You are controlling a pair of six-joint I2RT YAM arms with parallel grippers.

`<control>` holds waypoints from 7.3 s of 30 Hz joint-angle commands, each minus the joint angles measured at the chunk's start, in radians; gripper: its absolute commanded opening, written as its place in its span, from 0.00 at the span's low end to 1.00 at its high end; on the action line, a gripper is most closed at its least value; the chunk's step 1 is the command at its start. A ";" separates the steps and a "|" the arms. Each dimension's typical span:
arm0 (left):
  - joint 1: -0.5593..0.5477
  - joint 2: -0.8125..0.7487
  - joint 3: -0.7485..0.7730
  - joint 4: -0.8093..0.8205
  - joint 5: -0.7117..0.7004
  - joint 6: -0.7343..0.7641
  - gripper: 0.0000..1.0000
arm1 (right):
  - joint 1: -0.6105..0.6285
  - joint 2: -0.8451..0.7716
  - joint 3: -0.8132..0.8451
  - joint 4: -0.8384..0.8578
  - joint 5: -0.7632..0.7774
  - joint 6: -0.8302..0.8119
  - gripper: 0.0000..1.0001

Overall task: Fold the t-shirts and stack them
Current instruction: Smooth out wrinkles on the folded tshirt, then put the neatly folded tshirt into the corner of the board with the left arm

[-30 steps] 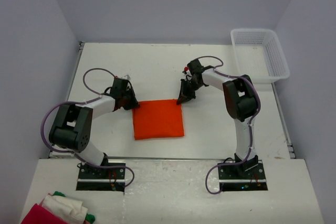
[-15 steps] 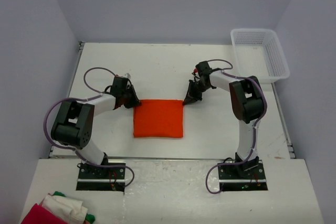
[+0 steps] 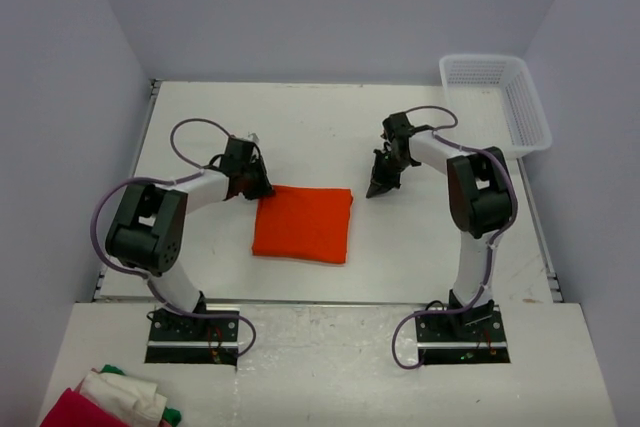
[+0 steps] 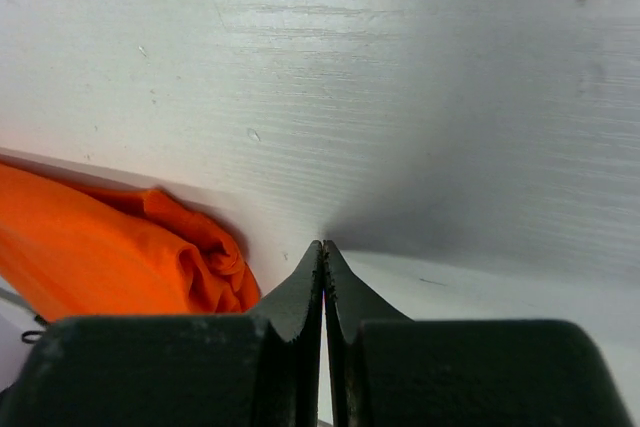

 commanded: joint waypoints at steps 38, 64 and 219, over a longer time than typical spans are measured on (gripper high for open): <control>0.060 -0.155 0.122 -0.549 0.067 0.265 0.78 | 0.194 -1.166 -0.431 0.093 -0.097 -0.114 0.63; 0.036 0.026 -0.172 -0.265 0.423 0.190 0.78 | 0.194 -1.338 -0.494 0.080 -0.051 -0.098 0.64; 0.519 0.934 1.448 -0.342 -0.312 0.064 0.00 | 0.272 -1.232 -0.598 0.019 0.143 0.015 0.89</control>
